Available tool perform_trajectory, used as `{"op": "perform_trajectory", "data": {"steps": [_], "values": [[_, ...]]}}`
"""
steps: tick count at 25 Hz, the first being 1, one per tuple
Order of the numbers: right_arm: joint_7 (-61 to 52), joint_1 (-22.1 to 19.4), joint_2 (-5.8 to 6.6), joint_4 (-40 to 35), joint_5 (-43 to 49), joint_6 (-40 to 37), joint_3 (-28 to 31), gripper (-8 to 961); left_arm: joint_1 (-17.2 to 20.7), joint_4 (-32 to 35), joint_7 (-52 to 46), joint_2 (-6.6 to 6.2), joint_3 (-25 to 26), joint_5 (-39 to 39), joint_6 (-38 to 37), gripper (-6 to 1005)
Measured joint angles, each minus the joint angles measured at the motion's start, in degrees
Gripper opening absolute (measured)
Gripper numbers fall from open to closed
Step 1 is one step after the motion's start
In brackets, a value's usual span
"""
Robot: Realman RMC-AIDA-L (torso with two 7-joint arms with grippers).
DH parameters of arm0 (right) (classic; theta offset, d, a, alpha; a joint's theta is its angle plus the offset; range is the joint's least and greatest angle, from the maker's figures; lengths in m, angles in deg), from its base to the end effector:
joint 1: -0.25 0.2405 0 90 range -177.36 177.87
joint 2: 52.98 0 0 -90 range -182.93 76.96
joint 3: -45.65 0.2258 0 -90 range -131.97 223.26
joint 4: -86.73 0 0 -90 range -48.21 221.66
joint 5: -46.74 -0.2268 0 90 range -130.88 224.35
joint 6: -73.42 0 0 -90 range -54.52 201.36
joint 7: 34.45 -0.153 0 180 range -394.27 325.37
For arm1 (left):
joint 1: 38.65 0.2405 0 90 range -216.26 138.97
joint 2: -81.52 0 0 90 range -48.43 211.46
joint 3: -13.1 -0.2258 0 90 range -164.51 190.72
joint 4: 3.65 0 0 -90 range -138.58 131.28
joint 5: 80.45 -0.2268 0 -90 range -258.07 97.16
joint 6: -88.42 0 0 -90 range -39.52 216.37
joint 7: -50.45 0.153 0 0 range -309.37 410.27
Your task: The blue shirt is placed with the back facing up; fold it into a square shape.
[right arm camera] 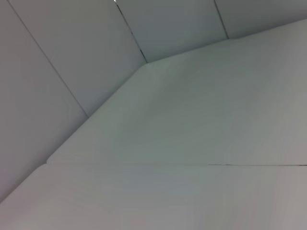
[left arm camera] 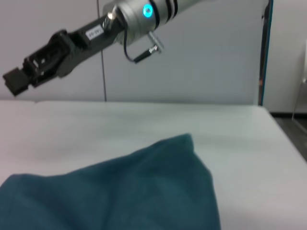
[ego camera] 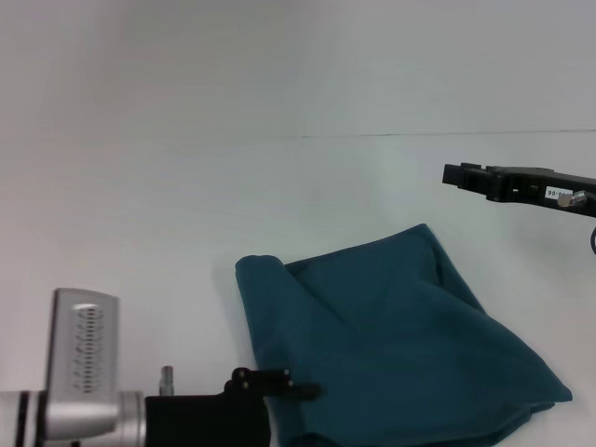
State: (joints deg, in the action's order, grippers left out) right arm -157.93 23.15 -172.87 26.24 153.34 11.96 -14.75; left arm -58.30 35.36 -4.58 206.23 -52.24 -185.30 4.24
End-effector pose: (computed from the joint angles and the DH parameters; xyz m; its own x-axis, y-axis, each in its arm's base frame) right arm 0.2218 0.3913 0.0443 0.5039 -0.5842 -0.6362 -0.8472 -0.4776 -0.2325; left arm -0.2372 0.2678 -0.0773 0.9089 0.0298 0.4160 0.0897 -0.9881 -0.1251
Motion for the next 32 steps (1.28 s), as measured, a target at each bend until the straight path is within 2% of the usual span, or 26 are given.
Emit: {"op": "perform_trajectory", "data": {"steps": [3,6,23,28,32], "values": [[0.0,0.03,0.01,-0.29,0.0,-0.23,0.02,317,-0.73,-0.52,0.09,0.01,-4.01,1.58,4.59,720],[0.0,-0.05,0.01,-0.45,0.0,-0.44,0.03,317,-1.01,-0.68,0.17,0.01,-4.89,2.31,6.07,719],[0.08,0.68,0.1,-0.51,0.09,-0.09,1.07,316,-1.67,-2.28,0.45,0.01,-6.02,2.68,12.2,719],[0.08,0.94,0.09,-0.51,0.07,-0.15,1.07,316,-1.7,-2.28,0.45,0.0,-6.02,2.68,12.45,679],[0.09,0.96,0.09,-0.51,0.04,-0.3,1.1,316,-1.72,-2.44,0.45,-0.06,-6.03,2.68,12.47,514]]}}
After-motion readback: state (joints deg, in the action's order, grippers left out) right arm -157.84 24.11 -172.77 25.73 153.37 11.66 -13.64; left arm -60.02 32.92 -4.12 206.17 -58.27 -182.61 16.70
